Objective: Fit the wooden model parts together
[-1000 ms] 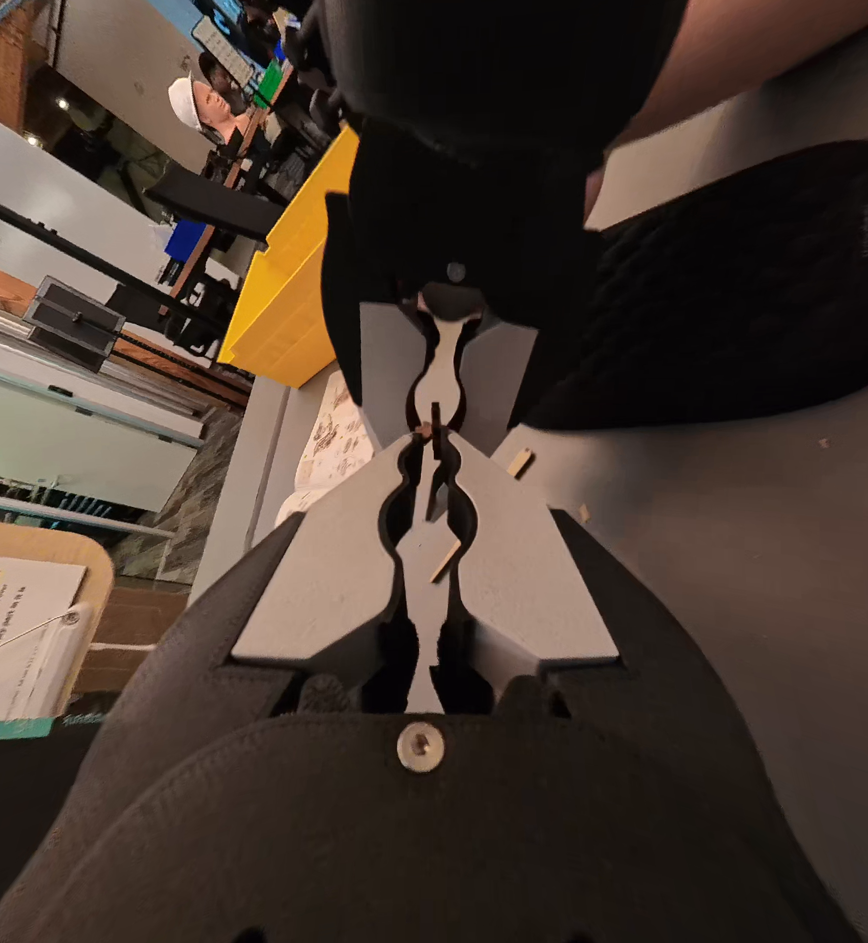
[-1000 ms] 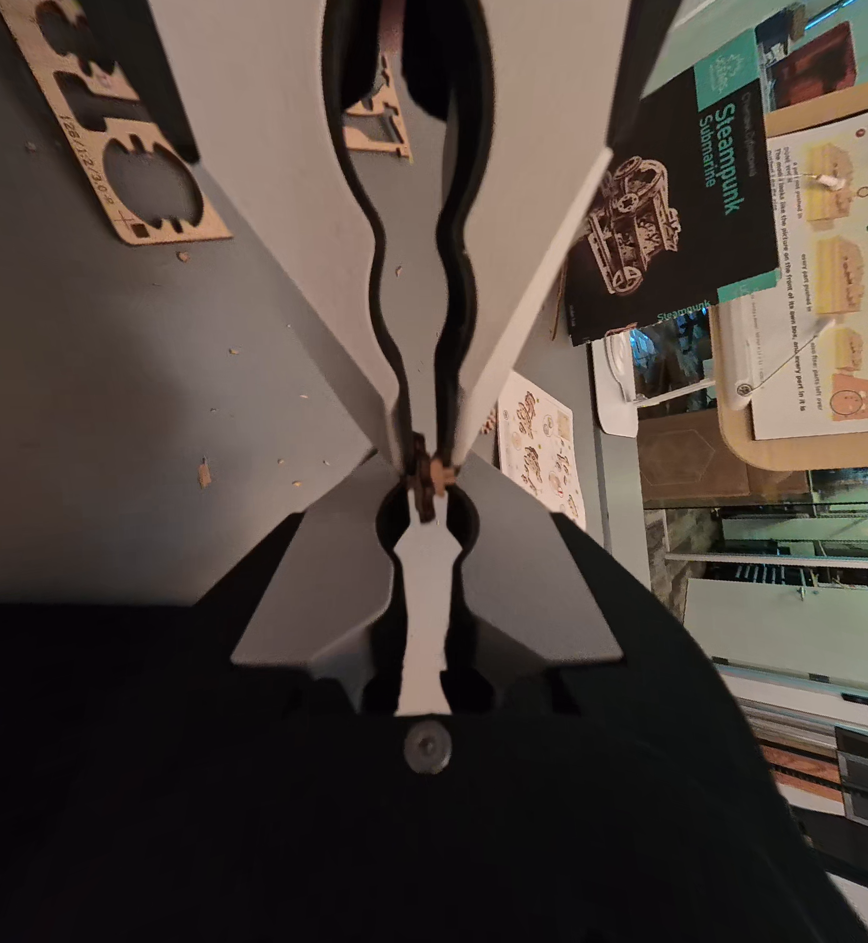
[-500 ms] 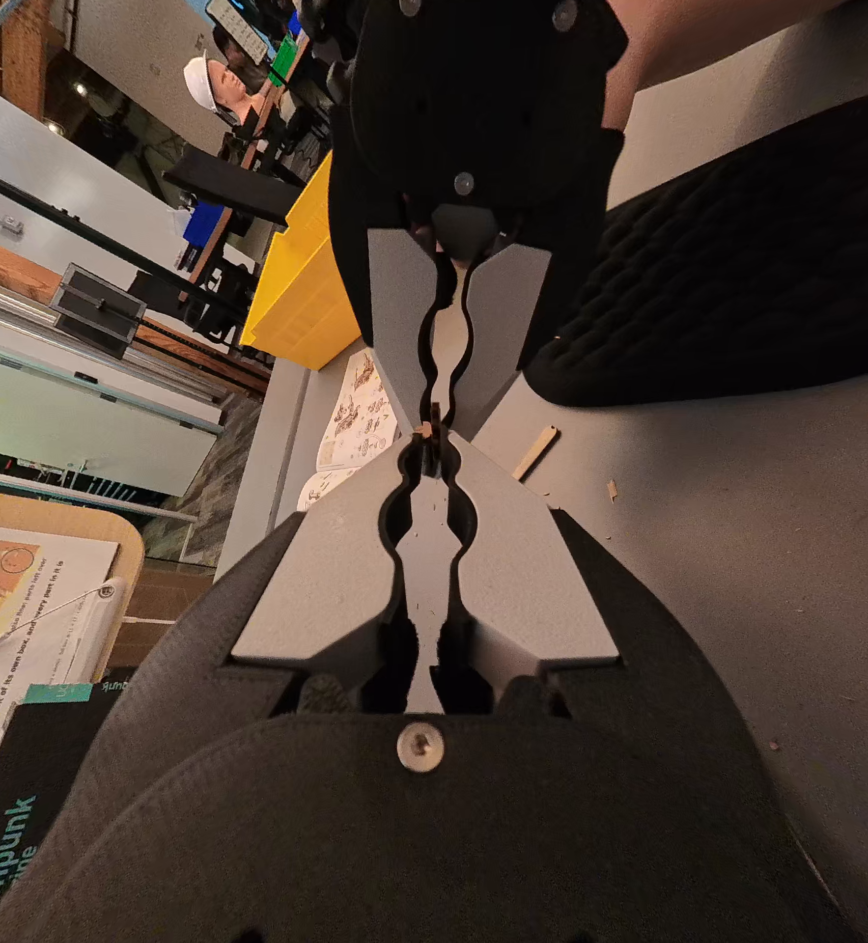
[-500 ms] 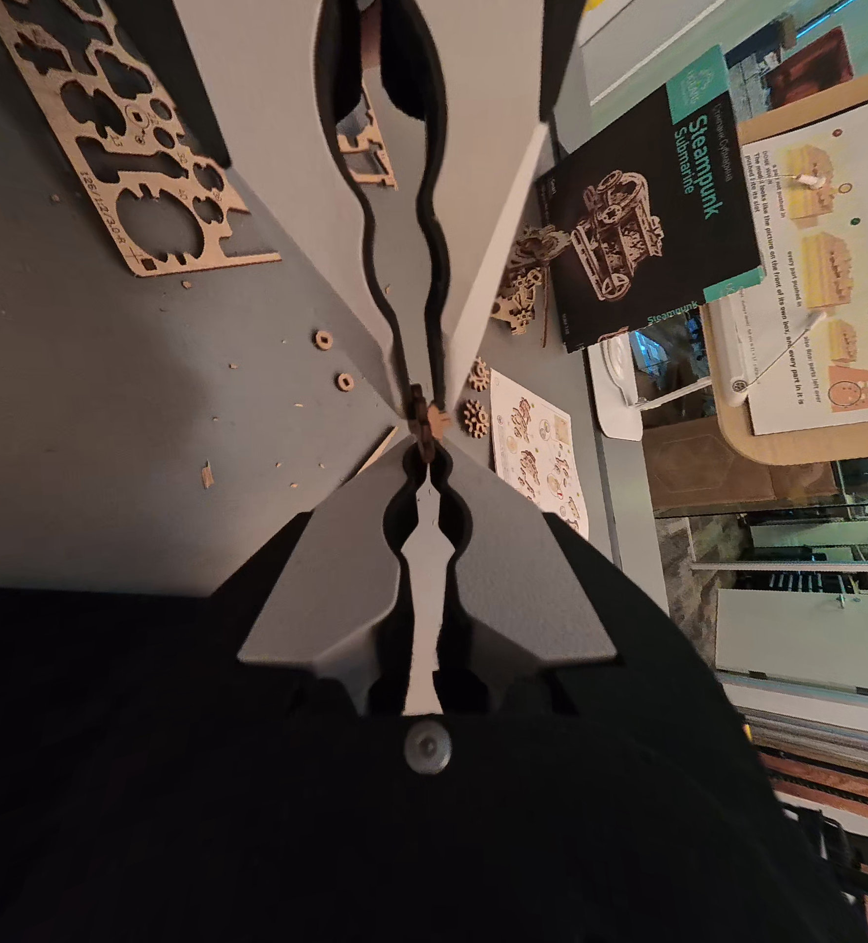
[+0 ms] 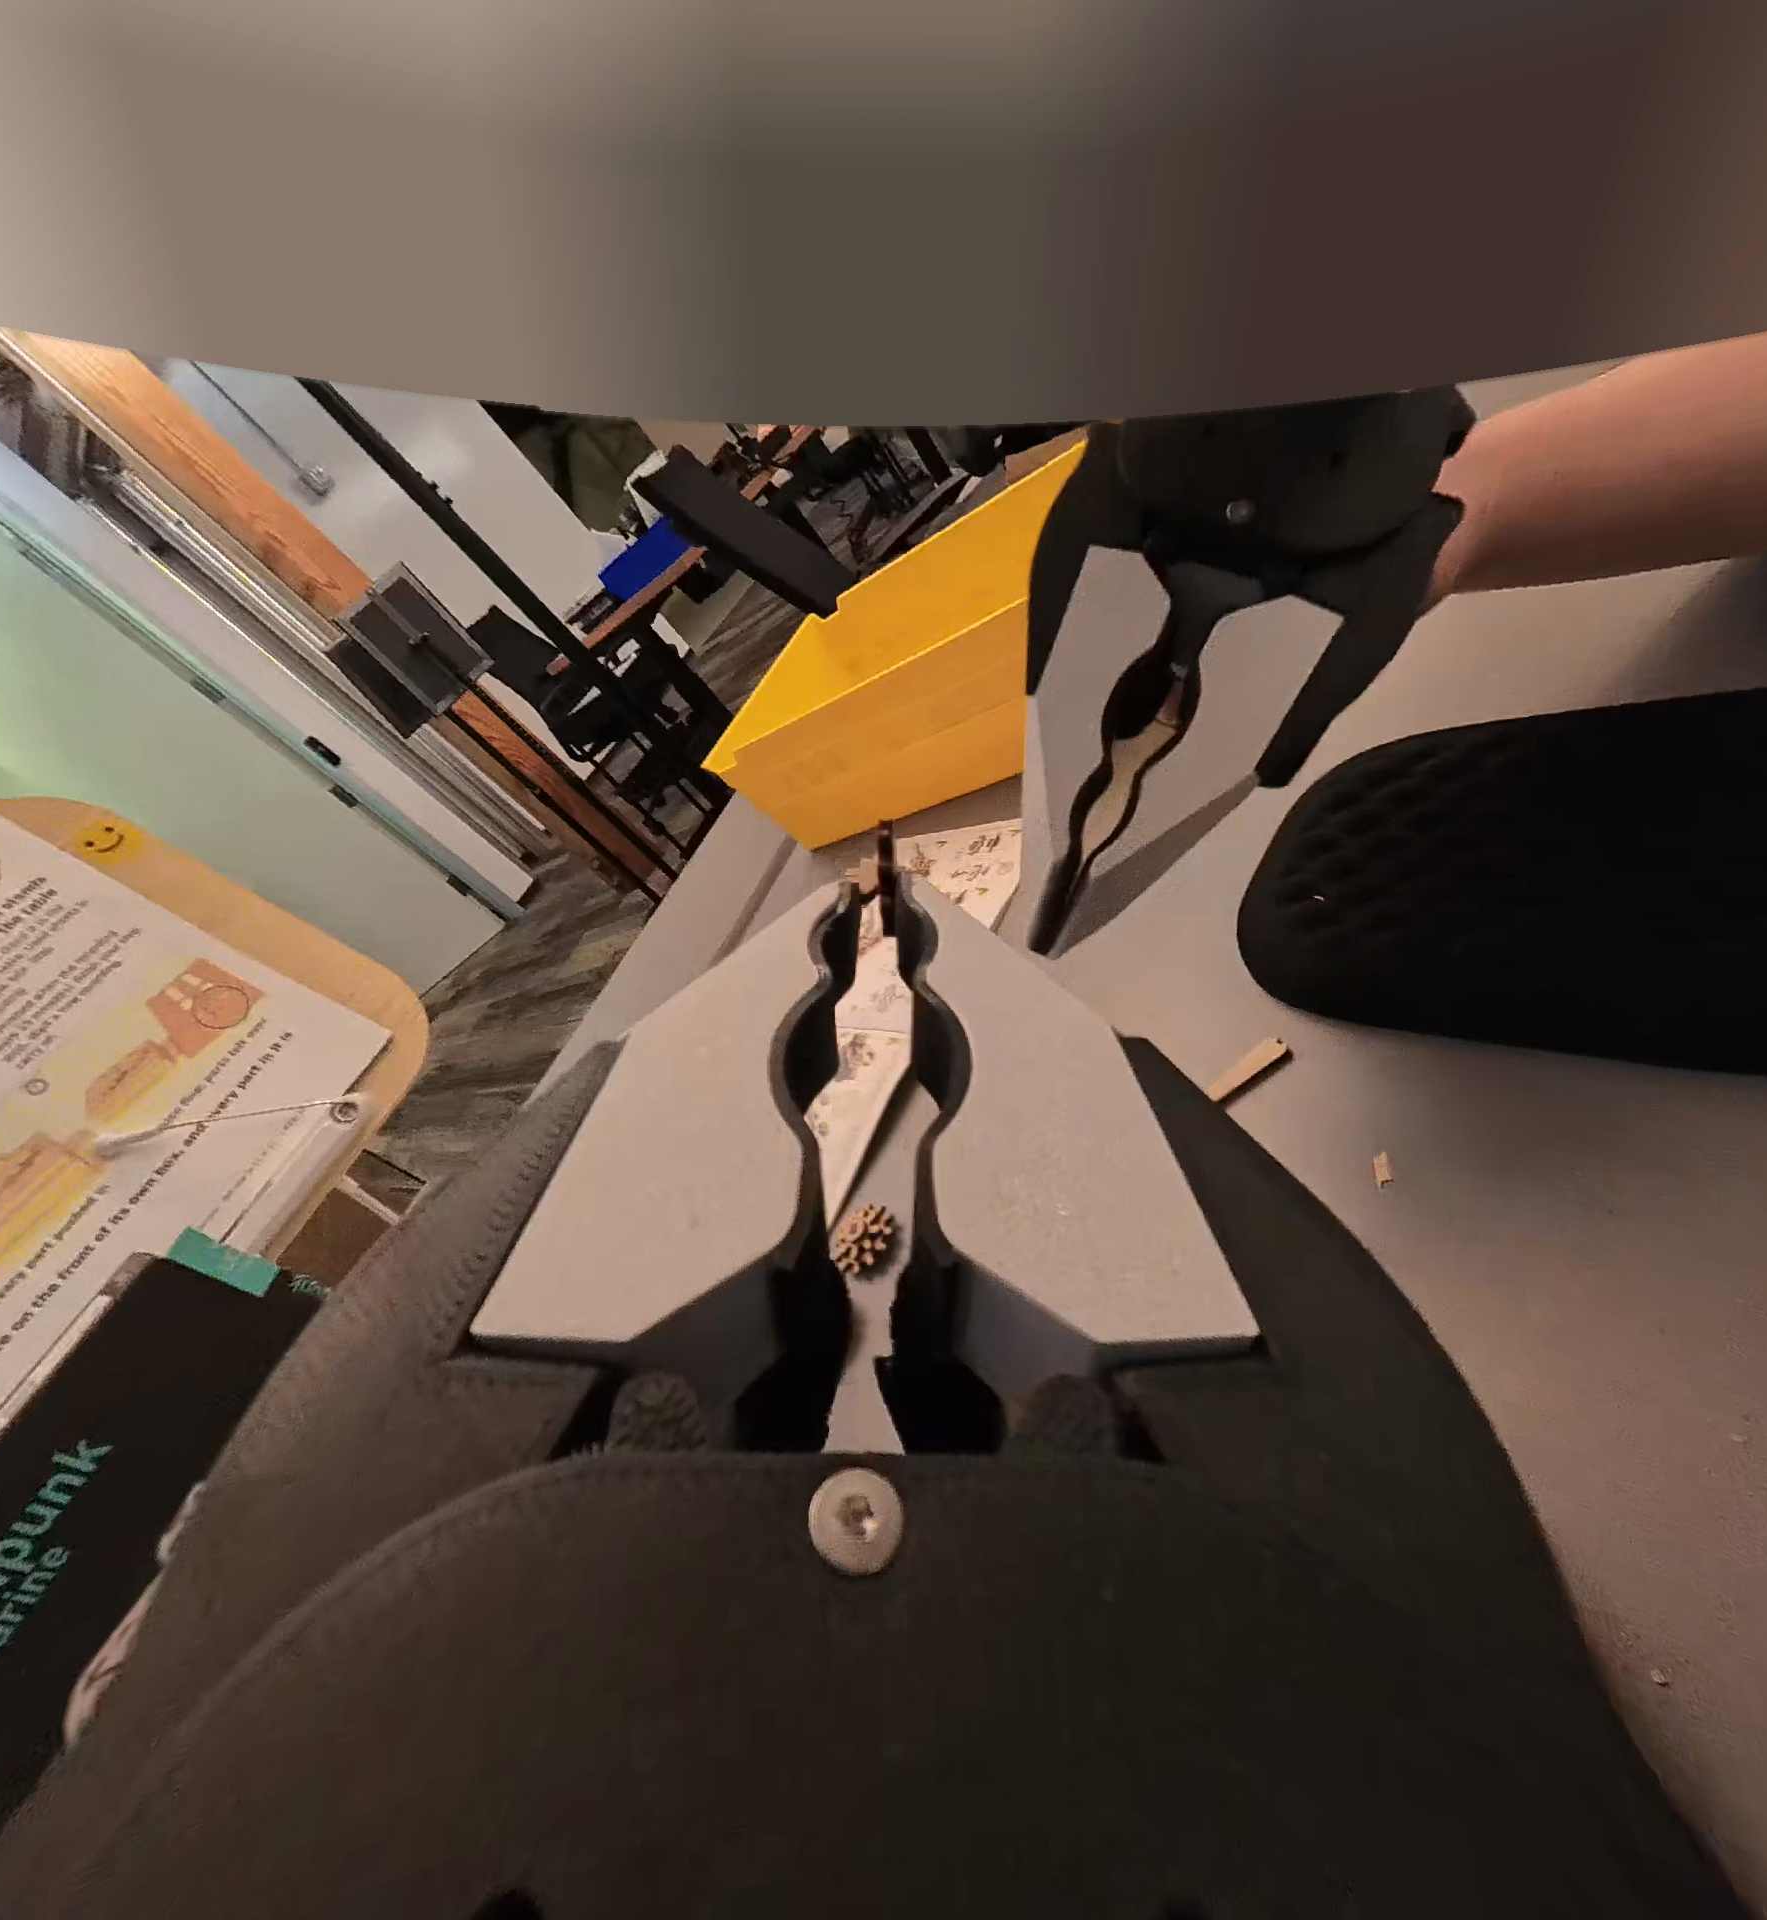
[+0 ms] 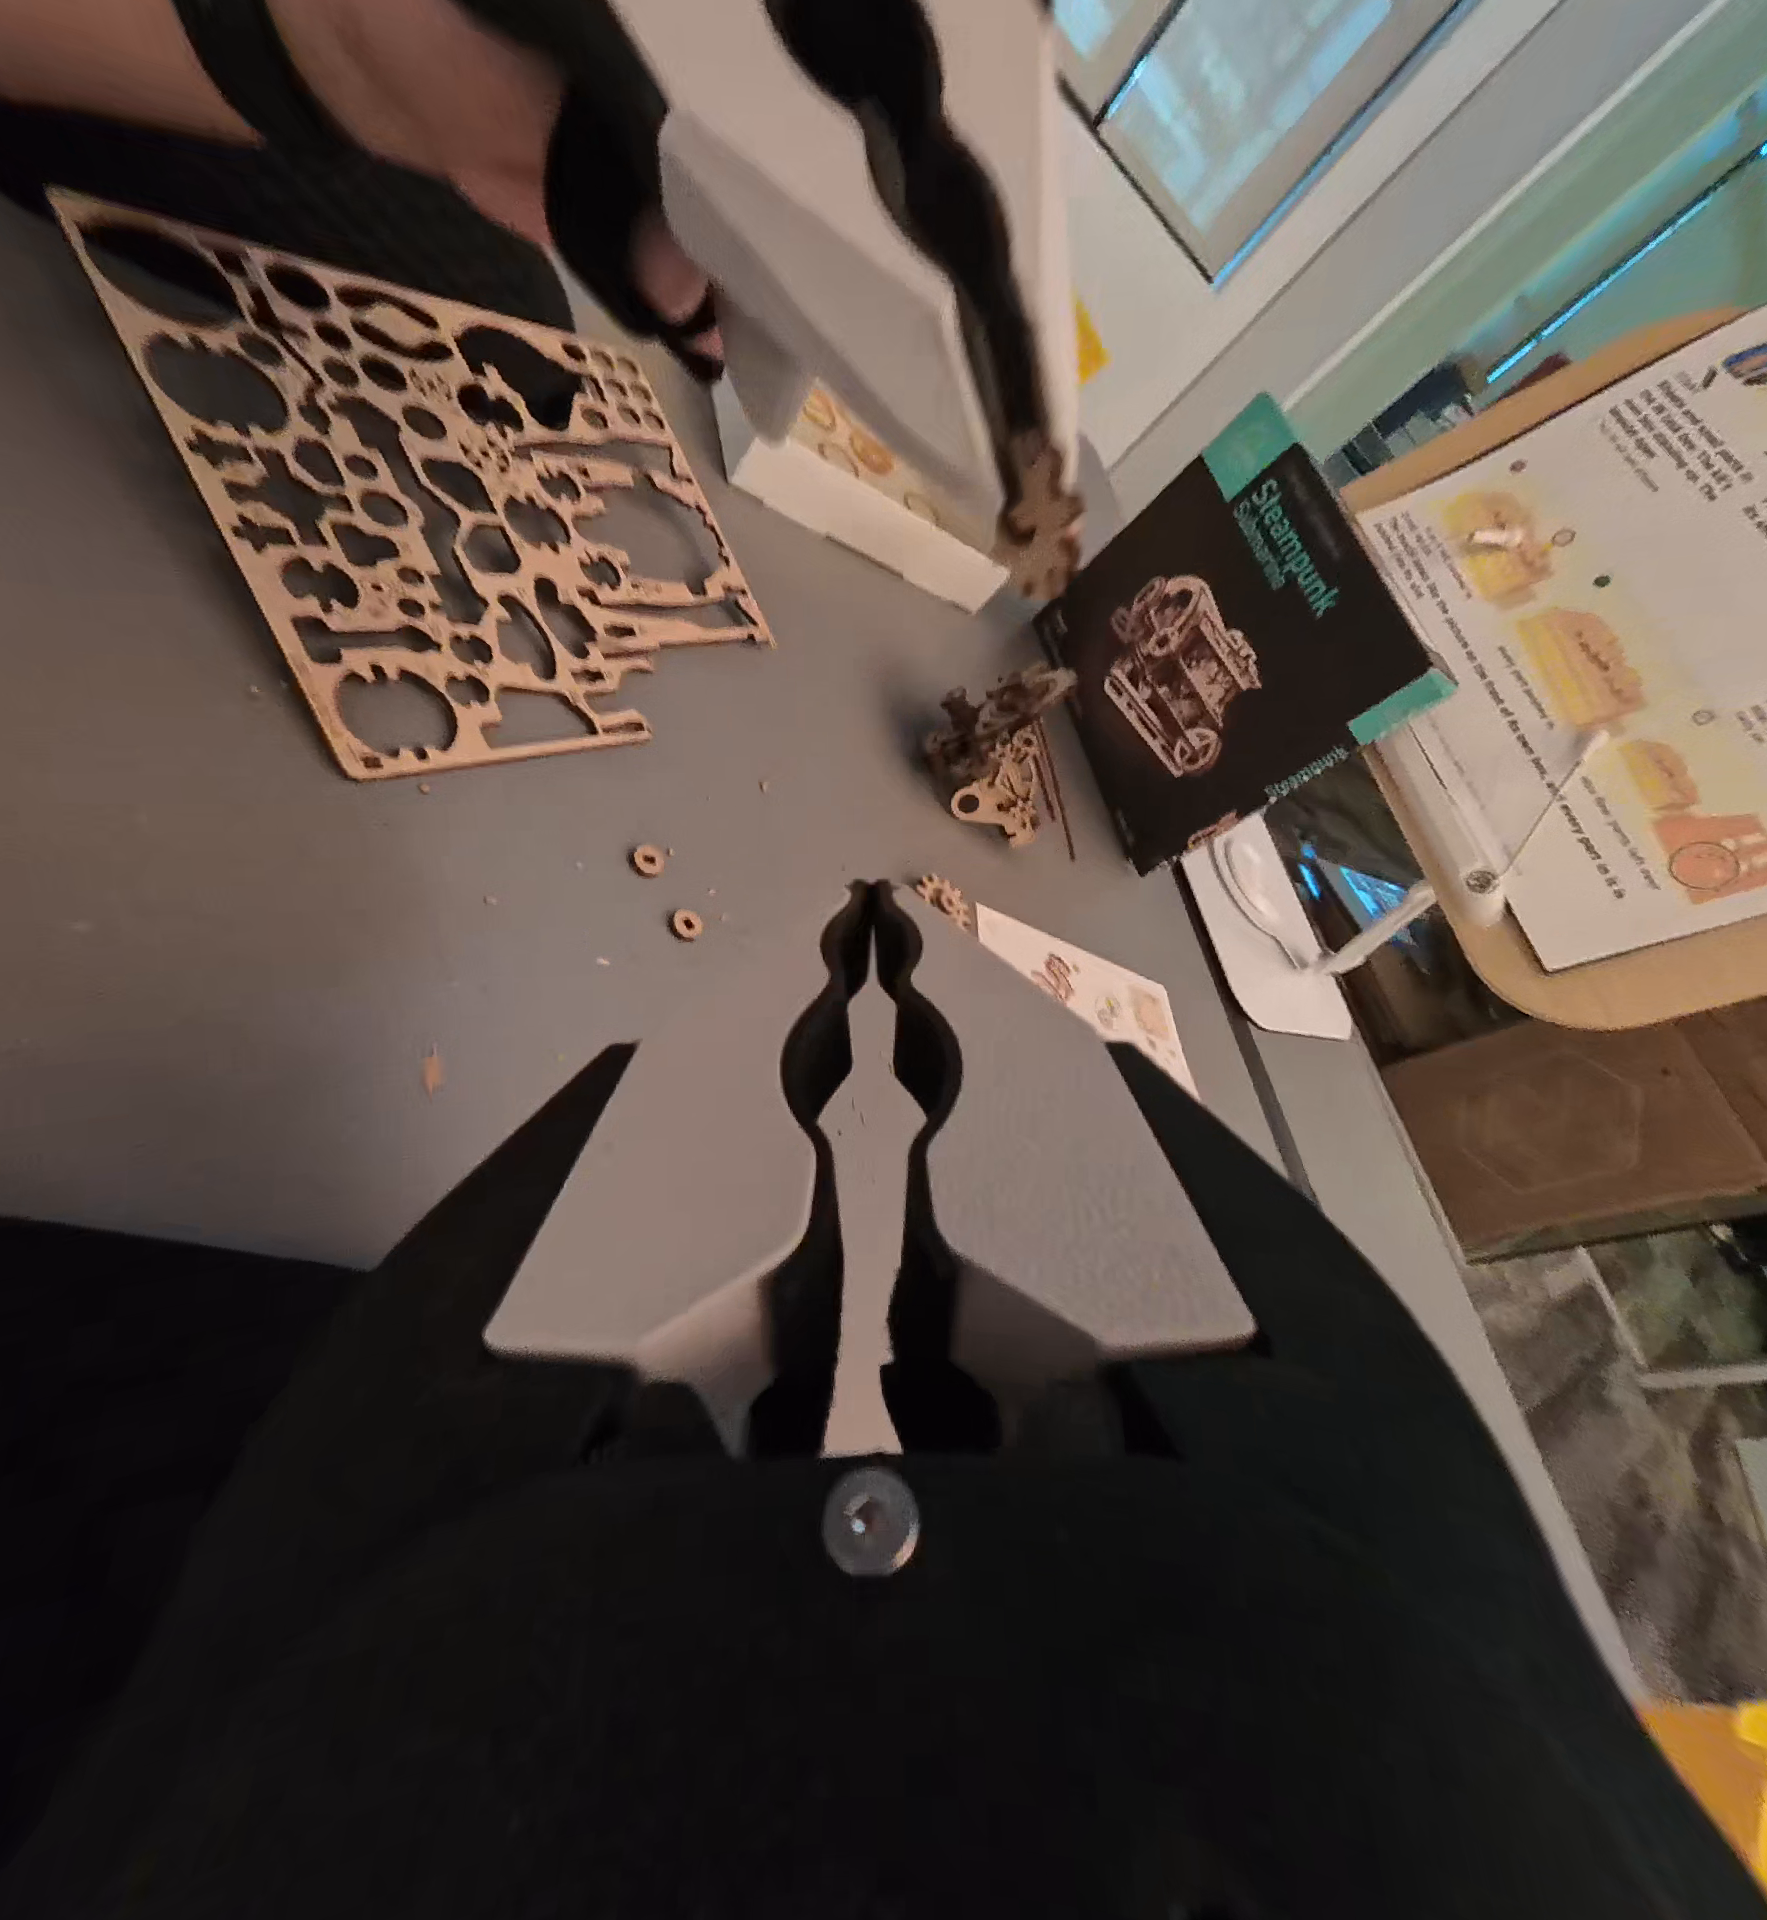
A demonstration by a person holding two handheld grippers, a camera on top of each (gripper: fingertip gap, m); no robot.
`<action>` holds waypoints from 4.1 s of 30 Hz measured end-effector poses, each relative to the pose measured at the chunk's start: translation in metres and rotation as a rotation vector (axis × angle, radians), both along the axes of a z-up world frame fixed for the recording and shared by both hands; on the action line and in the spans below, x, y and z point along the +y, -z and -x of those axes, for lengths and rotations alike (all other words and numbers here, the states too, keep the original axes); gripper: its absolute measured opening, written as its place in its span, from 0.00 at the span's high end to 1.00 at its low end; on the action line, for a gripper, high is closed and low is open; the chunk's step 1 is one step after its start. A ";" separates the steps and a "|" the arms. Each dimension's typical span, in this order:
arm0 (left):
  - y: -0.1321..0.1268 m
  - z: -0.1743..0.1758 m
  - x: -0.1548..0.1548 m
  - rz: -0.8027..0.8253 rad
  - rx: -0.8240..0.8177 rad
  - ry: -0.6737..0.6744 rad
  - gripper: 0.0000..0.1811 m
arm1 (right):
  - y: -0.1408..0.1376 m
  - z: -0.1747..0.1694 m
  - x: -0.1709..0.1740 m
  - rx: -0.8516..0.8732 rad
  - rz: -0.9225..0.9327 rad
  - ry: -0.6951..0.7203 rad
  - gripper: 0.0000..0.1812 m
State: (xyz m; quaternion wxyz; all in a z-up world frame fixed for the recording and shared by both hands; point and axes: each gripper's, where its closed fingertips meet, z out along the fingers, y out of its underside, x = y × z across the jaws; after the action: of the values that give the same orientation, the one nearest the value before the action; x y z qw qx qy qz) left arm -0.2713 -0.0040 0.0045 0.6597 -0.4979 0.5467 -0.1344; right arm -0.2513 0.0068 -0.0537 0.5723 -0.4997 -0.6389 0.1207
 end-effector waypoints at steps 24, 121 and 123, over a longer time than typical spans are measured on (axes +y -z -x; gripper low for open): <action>0.062 -0.044 -0.022 -0.009 0.258 0.037 0.97 | 0.029 0.013 0.000 -0.106 -0.090 -0.019 1.00; 0.104 -0.030 -0.022 -0.013 0.525 0.088 0.97 | 0.076 0.001 0.011 -0.569 -0.181 0.306 1.00; 0.107 -0.030 -0.022 -0.014 0.541 0.089 0.97 | 0.080 0.001 0.011 -0.582 -0.179 0.303 1.00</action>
State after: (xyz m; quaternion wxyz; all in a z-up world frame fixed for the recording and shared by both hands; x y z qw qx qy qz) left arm -0.2410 -0.0258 -0.1025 0.4866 -0.4866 0.7253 -0.0219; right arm -0.2524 0.0178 -0.1337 0.4190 -0.5504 -0.7019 -0.1699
